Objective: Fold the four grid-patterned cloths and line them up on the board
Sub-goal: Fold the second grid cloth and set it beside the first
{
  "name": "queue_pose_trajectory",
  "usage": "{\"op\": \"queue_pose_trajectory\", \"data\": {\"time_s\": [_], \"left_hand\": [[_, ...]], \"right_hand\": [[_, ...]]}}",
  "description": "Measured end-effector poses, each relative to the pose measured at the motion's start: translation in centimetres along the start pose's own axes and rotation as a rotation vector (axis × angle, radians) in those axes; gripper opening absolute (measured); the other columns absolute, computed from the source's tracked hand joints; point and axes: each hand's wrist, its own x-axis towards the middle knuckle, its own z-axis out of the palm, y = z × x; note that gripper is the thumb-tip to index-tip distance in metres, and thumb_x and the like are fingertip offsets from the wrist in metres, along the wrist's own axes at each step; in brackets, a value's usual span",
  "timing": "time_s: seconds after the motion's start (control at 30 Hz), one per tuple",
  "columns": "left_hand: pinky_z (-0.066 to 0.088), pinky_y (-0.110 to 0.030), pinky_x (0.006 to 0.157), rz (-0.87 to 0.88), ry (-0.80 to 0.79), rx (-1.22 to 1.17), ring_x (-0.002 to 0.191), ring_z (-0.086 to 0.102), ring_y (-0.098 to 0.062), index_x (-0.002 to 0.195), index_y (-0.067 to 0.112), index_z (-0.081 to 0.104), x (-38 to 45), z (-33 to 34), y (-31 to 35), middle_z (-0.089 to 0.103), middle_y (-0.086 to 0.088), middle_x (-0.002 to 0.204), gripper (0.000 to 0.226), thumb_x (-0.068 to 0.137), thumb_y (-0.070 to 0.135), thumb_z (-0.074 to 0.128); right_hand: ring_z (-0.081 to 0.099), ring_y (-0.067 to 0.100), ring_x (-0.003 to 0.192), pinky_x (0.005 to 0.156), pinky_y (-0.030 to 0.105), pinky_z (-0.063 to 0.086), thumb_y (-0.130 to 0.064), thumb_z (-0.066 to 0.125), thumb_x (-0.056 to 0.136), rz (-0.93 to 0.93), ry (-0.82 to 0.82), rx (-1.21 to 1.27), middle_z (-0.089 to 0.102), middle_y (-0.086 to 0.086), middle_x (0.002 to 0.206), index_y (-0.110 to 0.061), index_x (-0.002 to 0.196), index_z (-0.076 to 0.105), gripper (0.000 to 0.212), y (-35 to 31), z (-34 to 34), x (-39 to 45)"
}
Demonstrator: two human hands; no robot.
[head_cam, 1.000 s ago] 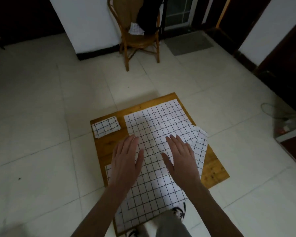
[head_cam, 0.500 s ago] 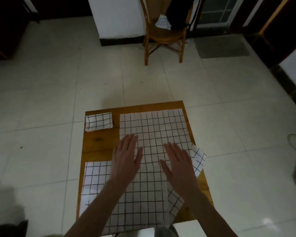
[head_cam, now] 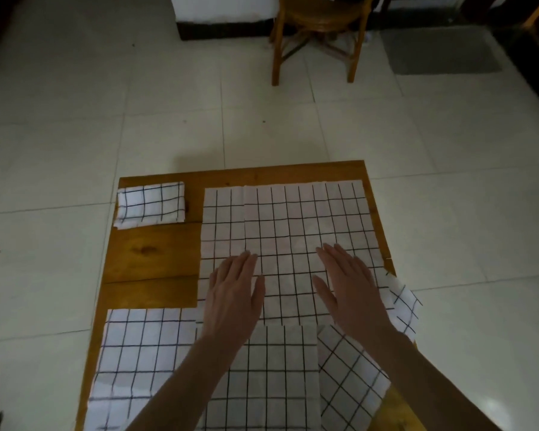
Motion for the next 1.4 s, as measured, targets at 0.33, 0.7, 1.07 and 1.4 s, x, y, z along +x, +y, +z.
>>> {"op": "queue_pose_trajectory", "data": {"time_s": [0.33,0.7,1.07,1.4], "left_hand": [[0.053,-0.041,0.1,0.055,-0.086,0.101,0.127,0.06,-0.022,0.146,0.018,0.051,0.5,11.1,2.3,0.061,-0.002,0.143,0.054,0.104,0.047,0.035],[0.044,-0.054,0.113,0.042,-0.137,0.248,0.142,0.048,-0.036,0.154,0.013,0.044,0.1,12.7,2.5,0.043,-0.019,0.159,0.066,0.102,0.052,0.033],[0.039,-0.056,0.117,0.086,-0.109,0.268,0.15,0.037,-0.036,0.154,0.009,0.043,1.4,12.3,0.9,0.04,-0.019,0.161,0.066,0.105,0.051,0.029],[0.032,-0.055,0.122,0.121,-0.093,0.246,0.154,0.031,-0.031,0.161,0.009,0.029,2.6,12.2,-0.7,0.035,-0.014,0.165,0.067,0.107,0.048,0.024]], "right_hand": [[-0.003,0.02,0.159,0.128,0.047,0.011,-0.055,0.0,0.1,0.034,-0.134,-0.185,0.0,0.001,0.173,-0.021,0.163,0.018,0.074,6.0,7.4,6.9],[0.026,0.025,0.153,0.118,0.047,0.033,-0.053,0.022,0.108,0.065,-0.093,-0.269,0.031,0.006,0.165,-0.022,0.156,0.04,0.06,6.9,6.9,5.6],[0.031,0.03,0.153,0.117,0.052,0.038,-0.052,0.036,0.105,0.022,-0.008,-0.323,0.043,0.012,0.16,-0.011,0.144,0.057,0.061,6.6,8.1,0.2],[0.031,0.029,0.153,0.119,0.048,0.027,-0.054,0.025,0.107,-0.047,-0.017,-0.265,0.042,0.01,0.161,-0.018,0.136,0.066,0.062,3.8,9.0,-2.2]]}}
